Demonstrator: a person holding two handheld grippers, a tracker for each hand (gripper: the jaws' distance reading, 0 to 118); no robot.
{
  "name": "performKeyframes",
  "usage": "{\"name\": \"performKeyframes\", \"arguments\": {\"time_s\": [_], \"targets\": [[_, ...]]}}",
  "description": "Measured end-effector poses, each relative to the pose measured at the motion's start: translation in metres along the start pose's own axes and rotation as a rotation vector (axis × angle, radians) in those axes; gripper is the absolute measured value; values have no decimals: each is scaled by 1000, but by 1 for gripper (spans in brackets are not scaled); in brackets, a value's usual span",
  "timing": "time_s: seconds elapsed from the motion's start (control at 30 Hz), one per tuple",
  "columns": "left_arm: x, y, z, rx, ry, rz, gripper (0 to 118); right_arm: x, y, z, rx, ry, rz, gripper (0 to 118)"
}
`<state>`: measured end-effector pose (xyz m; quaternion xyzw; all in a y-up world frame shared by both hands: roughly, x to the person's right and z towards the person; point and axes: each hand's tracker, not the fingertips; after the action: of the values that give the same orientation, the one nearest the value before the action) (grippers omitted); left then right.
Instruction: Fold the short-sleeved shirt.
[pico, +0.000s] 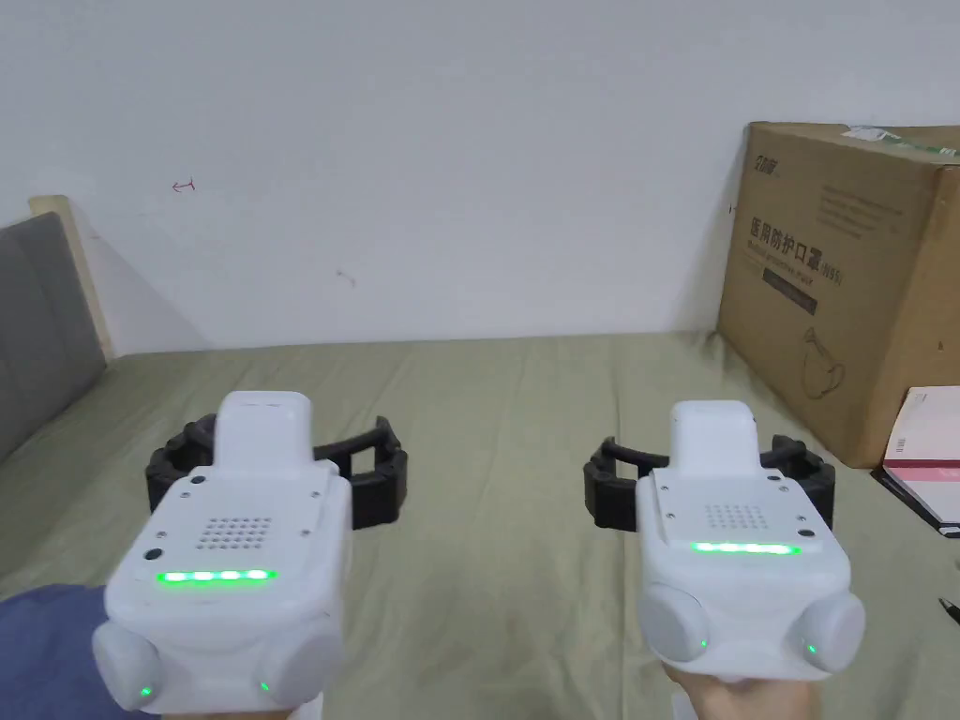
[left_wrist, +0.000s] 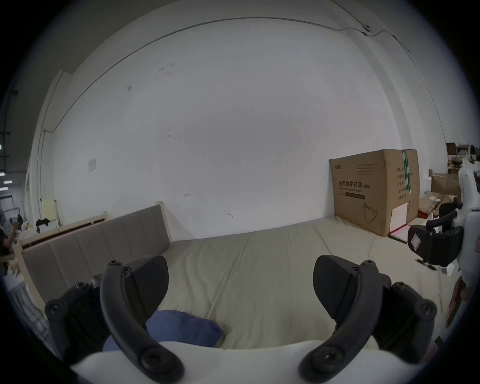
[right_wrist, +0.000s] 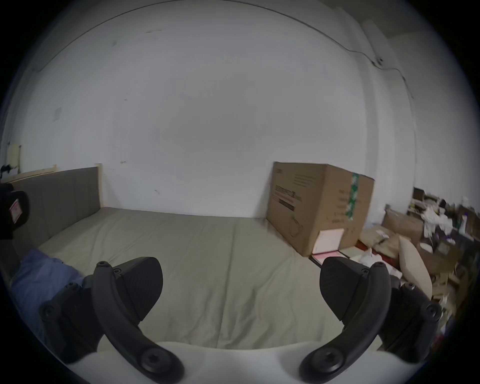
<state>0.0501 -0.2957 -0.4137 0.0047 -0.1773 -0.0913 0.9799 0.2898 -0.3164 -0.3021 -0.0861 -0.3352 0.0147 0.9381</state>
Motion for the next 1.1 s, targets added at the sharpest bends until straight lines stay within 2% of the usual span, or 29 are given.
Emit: {"name": "performKeyframes", "arguments": {"time_s": [0.13, 0.27, 0.37, 0.4, 0.43, 0.47, 0.5, 0.53, 0.57, 0.63, 0.7, 0.77, 0.83, 0.87, 0.97, 1.1], "targets": [[15, -3, 19, -11, -15, -2, 113, 5, -3, 6, -7, 59, -31, 118], [7, 3, 17, -43, -57, 139, 113, 4, 9, 10, 45, 84, 15, 118], [0, 10, 15, -43, -40, 141, 112, 3, 15, 14, 69, 90, 39, 118], [0, 12, 15, -40, -36, 127, 108, 2, 17, 15, 71, 90, 46, 117], [-2, 13, 17, -31, -39, 120, 92, 2, 19, 17, 71, 91, 48, 115], [-3, 15, 18, -27, -50, 120, 63, 3, 19, 18, 77, 95, 41, 109], [-4, 16, 19, -33, -59, 125, 25, 5, 18, 20, 92, 109, 15, 90], [-5, 18, 20, -48, -60, 143, 1, 6, 18, 21, 90, 112, -9, 34], [-7, 18, 22, -66, -61, 164, 1, 6, 17, 23, 85, 109, -27, 4], [-8, 16, 25, -67, -45, 184, 0, 6, 14, 24, 81, 117, -35, 3], [-8, 11, 24, -81, -11, 183, 0, 4, 11, 23, 81, 110, -3, 1], [-14, 5, 21, -87, -38, 193, 0, -1, 5, 22, 75, -2, 59, 0], [-19, 6, 19, -111, -96, 225, 0, 5, 4, 21, 64, 80, -11, 0], [-19, 5, 19, -103, -84, 220, 0, 5, 5, 20, 50, 86, -30, 0], [-18, 8, 17, -101, -87, 202, 0, 6, 6, 19, 59, 74, -14, 0], [-14, 11, 13, -101, -91, 160, 0, 0, 12, 22, 62, 110, 6, 0]]}}
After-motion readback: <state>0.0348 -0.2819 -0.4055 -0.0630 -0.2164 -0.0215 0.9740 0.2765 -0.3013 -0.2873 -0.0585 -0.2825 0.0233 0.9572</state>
